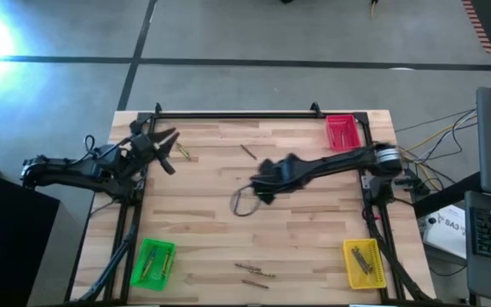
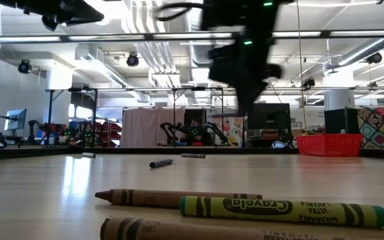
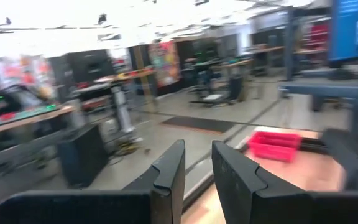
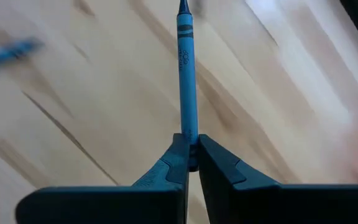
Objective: Sort crayons
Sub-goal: Put the blue crayon into the red bin
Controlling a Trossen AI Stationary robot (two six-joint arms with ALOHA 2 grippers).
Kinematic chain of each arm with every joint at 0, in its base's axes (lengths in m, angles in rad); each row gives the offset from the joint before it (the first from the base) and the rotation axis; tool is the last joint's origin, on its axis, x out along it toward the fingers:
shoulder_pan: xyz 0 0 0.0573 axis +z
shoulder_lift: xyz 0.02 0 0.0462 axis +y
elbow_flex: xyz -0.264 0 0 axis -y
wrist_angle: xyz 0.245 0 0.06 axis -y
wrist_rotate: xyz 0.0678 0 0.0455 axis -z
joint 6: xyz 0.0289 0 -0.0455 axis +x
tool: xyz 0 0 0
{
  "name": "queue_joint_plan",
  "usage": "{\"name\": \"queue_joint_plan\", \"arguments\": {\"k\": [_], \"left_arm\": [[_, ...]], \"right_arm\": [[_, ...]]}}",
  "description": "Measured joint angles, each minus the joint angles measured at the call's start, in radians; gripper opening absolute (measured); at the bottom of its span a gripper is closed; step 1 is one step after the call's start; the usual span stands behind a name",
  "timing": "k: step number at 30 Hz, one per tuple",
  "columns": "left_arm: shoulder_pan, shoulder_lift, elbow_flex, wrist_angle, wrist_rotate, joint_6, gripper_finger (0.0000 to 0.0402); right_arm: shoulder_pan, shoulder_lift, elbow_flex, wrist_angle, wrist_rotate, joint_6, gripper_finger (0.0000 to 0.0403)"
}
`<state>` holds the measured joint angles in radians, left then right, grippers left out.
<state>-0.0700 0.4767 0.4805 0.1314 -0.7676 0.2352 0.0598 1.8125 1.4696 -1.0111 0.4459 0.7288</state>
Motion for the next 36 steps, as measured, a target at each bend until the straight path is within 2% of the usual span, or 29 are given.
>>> {"name": "queue_joint_plan", "arguments": {"k": [4,9,13,16,20,27,31,36], "left_arm": [[0.000,0.019,0.000,0.003,0.103,0.025,0.0064],[0.000,0.061,0.000,0.066,0.112,0.073,0.0064],[0.000,0.103,0.000,0.148,0.112,0.071,0.0064],[0.000,0.138,0.000,0.182,0.112,0.070,0.0064],[0.000,0.181,0.000,0.211,0.113,0.075,0.0064],[0.003,0.228,0.000,0.235,0.083,0.089,0.0064],[0.009,0.235,0.000,0.235,0.032,0.089,0.0064],[0.010,0.230,0.000,0.225,0.019,0.079,0.0064]], "right_arm": [[0.020,-0.197,-0.216,-0.017,-0.031,0.150,0.0017],[0.020,-0.414,-0.412,-0.037,0.002,0.278,0.0017],[-0.064,-0.553,-0.518,-0.064,0.134,0.350,0.0017],[-0.167,-0.623,-0.577,-0.061,0.154,0.355,0.0017],[-0.341,-0.661,-0.633,-0.054,0.160,0.306,0.0017],[-0.602,-0.633,-0.656,0.021,0.150,0.152,0.0018],[-0.683,-0.609,-0.656,0.137,0.080,0.029,0.0018],[-0.729,-0.576,-0.657,0.190,0.072,-0.015,0.0032]]}}
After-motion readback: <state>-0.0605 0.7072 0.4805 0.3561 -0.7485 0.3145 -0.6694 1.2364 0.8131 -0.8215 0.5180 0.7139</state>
